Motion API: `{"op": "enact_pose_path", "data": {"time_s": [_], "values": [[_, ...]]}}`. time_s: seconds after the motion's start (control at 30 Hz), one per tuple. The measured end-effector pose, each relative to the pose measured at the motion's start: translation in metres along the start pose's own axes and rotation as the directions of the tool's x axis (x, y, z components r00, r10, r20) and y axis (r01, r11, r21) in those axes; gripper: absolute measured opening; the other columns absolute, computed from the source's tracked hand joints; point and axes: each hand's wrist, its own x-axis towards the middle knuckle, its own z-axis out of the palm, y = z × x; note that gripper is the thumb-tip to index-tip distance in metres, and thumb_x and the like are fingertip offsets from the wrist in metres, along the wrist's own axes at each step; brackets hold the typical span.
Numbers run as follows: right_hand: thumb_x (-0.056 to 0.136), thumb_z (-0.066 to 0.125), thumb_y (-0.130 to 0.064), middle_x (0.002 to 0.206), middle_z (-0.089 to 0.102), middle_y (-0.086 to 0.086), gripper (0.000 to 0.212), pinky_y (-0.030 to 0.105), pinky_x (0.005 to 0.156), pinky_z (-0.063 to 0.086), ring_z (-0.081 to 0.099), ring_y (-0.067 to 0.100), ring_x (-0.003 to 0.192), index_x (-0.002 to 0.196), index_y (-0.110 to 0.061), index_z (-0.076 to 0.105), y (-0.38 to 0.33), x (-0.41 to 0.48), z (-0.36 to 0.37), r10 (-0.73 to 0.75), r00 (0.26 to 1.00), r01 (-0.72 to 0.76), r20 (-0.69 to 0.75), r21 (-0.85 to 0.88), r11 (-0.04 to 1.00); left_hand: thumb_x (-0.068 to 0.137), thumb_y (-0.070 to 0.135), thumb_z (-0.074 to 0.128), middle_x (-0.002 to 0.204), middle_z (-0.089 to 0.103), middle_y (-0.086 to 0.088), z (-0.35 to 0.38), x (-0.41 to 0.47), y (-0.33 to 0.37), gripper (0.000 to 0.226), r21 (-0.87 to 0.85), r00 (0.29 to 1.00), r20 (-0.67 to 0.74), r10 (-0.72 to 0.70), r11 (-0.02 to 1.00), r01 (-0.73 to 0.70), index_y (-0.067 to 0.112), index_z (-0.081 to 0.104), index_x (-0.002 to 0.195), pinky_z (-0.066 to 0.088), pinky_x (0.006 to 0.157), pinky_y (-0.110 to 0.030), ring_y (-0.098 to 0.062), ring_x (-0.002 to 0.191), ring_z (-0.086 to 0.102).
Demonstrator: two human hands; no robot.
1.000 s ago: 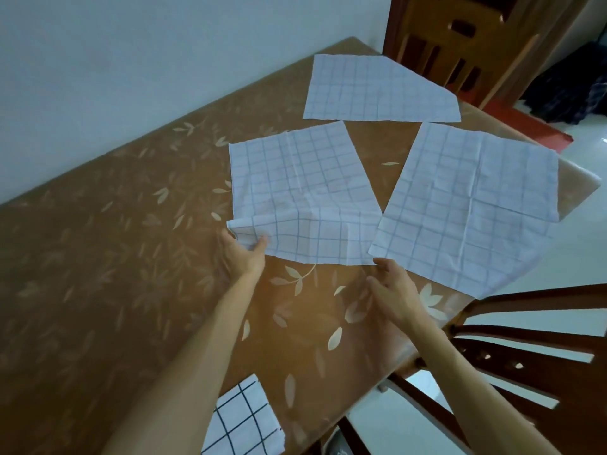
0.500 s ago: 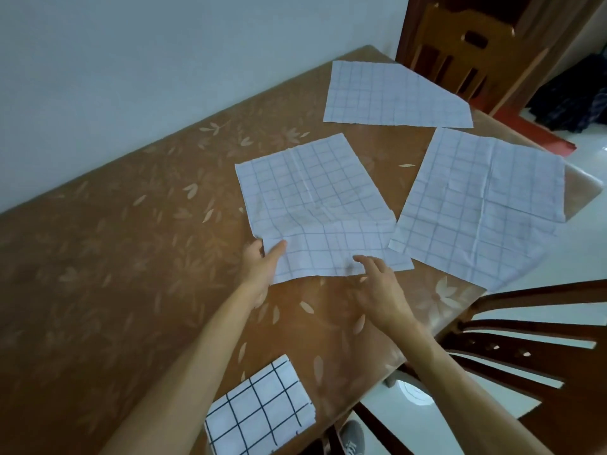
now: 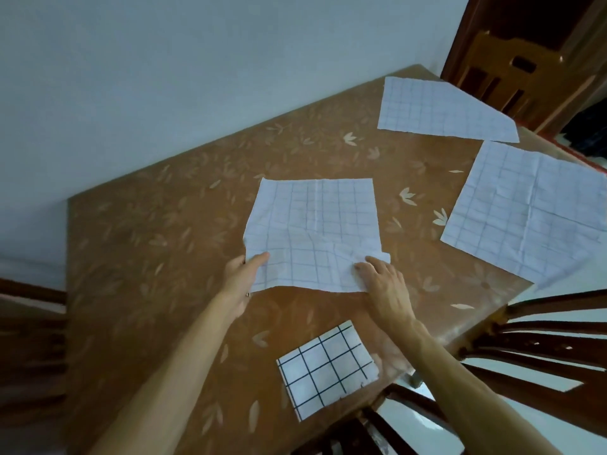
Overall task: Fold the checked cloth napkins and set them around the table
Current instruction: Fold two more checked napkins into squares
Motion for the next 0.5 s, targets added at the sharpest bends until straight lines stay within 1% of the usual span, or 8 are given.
{"op": "enact_pose_path", "data": {"time_s": [0.13,0.23,0.3,0.37,0.4,0.43,0.47,0.5], "values": [[0.083,0.067,-0.014,0.124,0.063,0.003,0.032,0.041,0.094,0.041,0.056,0.029,0.115,0.115,-0.016,0.066,-0.048,-0.014,0.012,-0.079,0.996,0.077,0.045,0.05,0.996,0.092,0.021,0.068,0.098,0.074,-0.003,-0.076,-0.017,-0.016,0.022,0.031,0.998,-0.055,0.024,0.999,-0.023,0.012,0.07,0.111,0.055,0.064,-0.031,-0.022,0.088,0.071],[0.084,0.062,-0.01,0.114,0.067,-0.002,0.024,0.038,0.089,0.041,0.061,0.025,0.105,0.106,-0.018,0.068,-0.082,-0.024,0.023,-0.138,0.988,0.134,0.066,0.059,0.989,0.092,0.02,0.066,0.096,0.073,-0.011,-0.136,-0.027,-0.037,0.02,0.105,0.992,-0.119,0.028,0.994,-0.015,0.009,0.069,0.109,0.049,0.049,-0.027,-0.024,0.071,0.067],[0.084,0.062,-0.011,0.104,0.069,-0.003,0.019,0.036,0.085,0.042,0.063,0.025,0.097,0.101,-0.018,0.069,-0.102,-0.031,0.03,-0.169,0.983,0.163,0.075,0.074,0.984,0.091,0.013,0.064,0.109,0.069,-0.018,-0.172,-0.034,-0.052,0.029,0.121,0.985,-0.168,0.044,0.992,-0.023,0.005,0.063,0.118,0.055,0.054,-0.035,-0.03,0.078,0.069],[0.085,0.065,-0.014,0.099,0.071,-0.002,0.015,0.037,0.081,0.044,0.065,0.025,0.093,0.099,-0.017,0.07,-0.119,-0.038,0.036,-0.207,0.975,0.201,0.077,0.083,0.976,0.088,0.01,0.058,0.124,0.063,-0.014,-0.2,-0.043,-0.063,0.044,0.198,0.97,-0.226,0.094,0.979,-0.049,0.015,0.054,0.131,0.062,0.069,-0.042,-0.029,0.091,0.068],[0.085,0.067,-0.016,0.097,0.071,-0.002,0.013,0.037,0.08,0.046,0.065,0.025,0.091,0.098,-0.017,0.071,-0.126,-0.042,0.04,-0.229,0.97,0.221,0.079,0.096,0.971,0.087,0.01,0.054,0.131,0.057,-0.007,-0.213,-0.05,-0.068,0.05,0.256,0.962,-0.238,0.131,0.964,-0.068,0.023,0.05,0.136,0.063,0.071,-0.04,-0.025,0.096,0.066],[0.085,0.068,-0.017,0.095,0.07,-0.002,0.011,0.037,0.078,0.048,0.066,0.025,0.089,0.096,-0.017,0.07,-0.133,-0.046,0.044,-0.245,0.966,0.235,0.084,0.112,0.966,0.089,0.009,0.05,0.135,0.052,0.0,-0.224,-0.059,-0.071,0.053,0.312,0.955,-0.234,0.182,0.944,-0.104,0.029,0.047,0.137,0.063,0.069,-0.031,-0.019,0.098,0.062],[0.086,0.067,-0.017,0.094,0.069,-0.003,0.01,0.038,0.078,0.05,0.066,0.024,0.087,0.095,-0.017,0.07,-0.139,-0.049,0.049,-0.254,0.963,0.241,0.092,0.132,0.962,0.091,0.008,0.045,0.135,0.048,0.005,-0.235,-0.067,-0.074,0.052,0.367,0.95,-0.212,0.228,0.92,-0.139,0.032,0.047,0.137,0.06,0.065,-0.021,-0.013,0.097,0.058],[0.087,0.065,-0.019,0.095,0.068,-0.003,0.008,0.04,0.078,0.052,0.065,0.023,0.087,0.094,-0.017,0.069,-0.145,-0.053,0.053,-0.258,0.961,0.242,0.099,0.151,0.958,0.093,0.008,0.042,0.136,0.047,0.006,-0.246,-0.072,-0.08,0.05,0.412,0.947,-0.186,0.261,0.896,-0.166,0.033,0.048,0.136,0.059,0.068,-0.019,-0.011,0.099,0.055]]}}
